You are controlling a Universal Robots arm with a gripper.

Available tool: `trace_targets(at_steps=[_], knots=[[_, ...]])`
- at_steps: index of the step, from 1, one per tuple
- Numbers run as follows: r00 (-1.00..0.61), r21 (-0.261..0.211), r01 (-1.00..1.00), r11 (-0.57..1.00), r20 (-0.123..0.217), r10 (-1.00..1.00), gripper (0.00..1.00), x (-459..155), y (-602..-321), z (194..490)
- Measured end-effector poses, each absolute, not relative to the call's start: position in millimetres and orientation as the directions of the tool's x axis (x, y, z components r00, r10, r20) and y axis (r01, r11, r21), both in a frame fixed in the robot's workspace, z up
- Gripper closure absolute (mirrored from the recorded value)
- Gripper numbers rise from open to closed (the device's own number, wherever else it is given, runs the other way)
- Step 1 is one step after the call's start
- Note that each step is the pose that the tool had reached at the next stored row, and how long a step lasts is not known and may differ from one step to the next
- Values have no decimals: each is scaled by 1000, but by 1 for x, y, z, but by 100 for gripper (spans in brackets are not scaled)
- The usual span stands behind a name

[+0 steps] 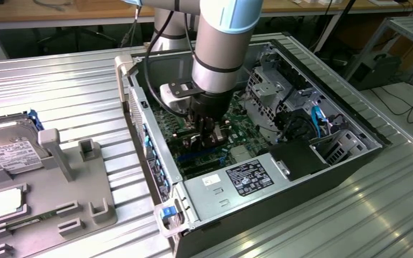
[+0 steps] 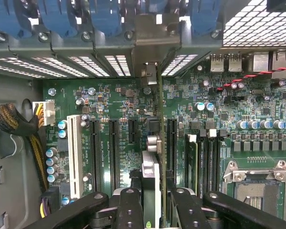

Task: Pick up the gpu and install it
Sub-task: 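Insert the gpu into the slot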

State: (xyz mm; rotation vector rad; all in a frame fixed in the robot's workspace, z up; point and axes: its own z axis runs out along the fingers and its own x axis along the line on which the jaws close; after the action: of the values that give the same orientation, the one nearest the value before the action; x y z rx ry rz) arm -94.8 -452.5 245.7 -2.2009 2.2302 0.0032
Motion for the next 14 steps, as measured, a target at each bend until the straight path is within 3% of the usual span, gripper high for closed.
trace_targets(at_steps=[14], knots=[[-13, -4, -1000, 13, -7, -1000, 72, -98, -453, 243]])
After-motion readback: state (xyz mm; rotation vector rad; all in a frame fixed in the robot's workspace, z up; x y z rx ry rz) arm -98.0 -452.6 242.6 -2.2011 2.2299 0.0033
